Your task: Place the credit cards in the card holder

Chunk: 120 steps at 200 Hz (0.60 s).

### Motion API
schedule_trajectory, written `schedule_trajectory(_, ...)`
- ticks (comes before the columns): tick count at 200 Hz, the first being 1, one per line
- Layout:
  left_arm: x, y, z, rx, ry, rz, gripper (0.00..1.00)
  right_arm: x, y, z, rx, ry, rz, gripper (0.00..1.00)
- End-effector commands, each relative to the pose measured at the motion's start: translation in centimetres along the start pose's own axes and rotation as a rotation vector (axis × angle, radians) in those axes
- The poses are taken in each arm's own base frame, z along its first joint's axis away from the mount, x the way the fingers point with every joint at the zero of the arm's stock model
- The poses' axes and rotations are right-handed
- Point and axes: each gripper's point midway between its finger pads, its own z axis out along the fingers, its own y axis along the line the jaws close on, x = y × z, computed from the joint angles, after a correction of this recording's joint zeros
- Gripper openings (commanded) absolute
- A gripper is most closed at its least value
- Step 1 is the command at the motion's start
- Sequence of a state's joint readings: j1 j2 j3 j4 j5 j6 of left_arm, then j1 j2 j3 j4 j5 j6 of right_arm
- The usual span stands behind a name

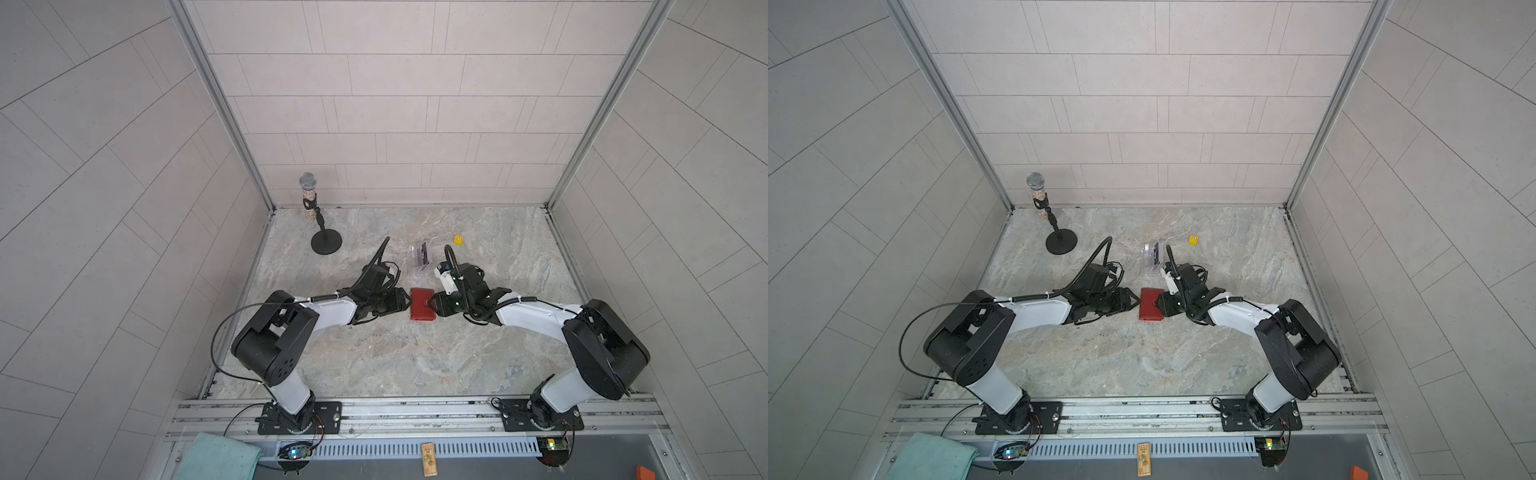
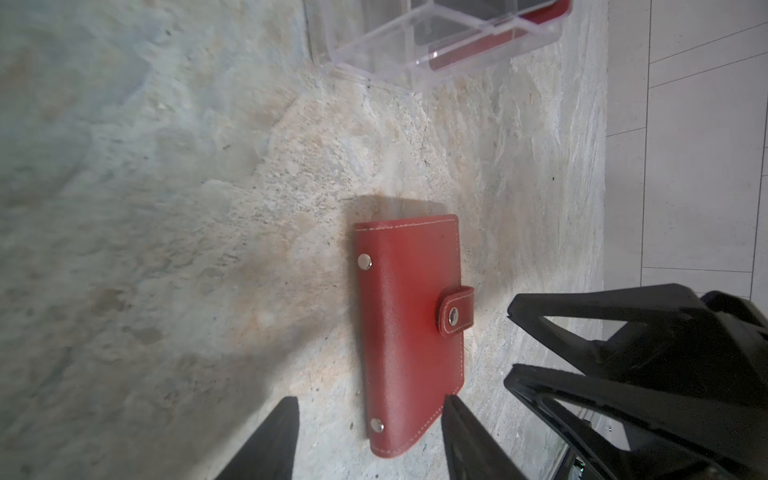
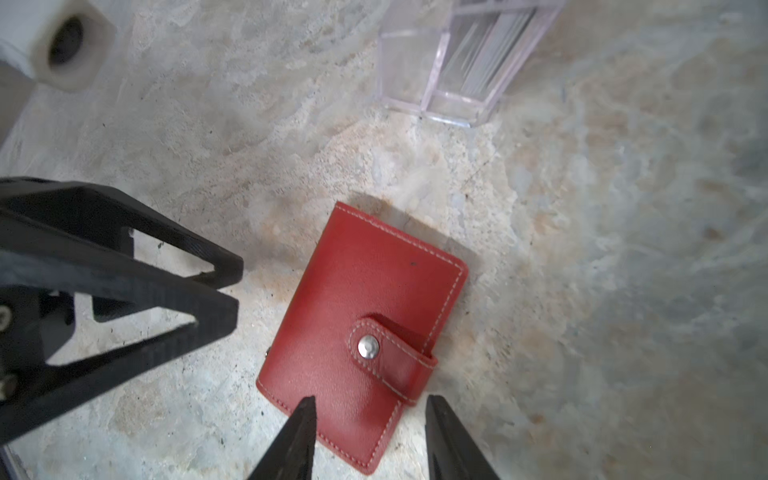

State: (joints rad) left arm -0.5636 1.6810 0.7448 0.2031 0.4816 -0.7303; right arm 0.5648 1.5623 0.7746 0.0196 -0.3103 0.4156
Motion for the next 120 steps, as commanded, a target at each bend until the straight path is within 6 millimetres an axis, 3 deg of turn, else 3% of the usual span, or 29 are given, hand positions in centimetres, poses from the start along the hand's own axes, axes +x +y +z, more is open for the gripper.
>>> schedule_trajectory(1,-0.7,-1.6,0.7,0.055,-0.001,-0.003,0.58,-0.7,0.2,0.8,0.002,-0.005,-0.012,0.45)
schedule_trajectory(82,-0.1,-1.2,3.3,0.081,0.041,-0.039,0.51,1.3,-0.6,3.3,0.017,0.101,0.002,0.43)
schedule_trajectory(120,0.3,-1.3,4.0,0.105,0.054,-0.063,0.4,2.5,-1.4,3.9,0.038,0.125,0.008,0.43)
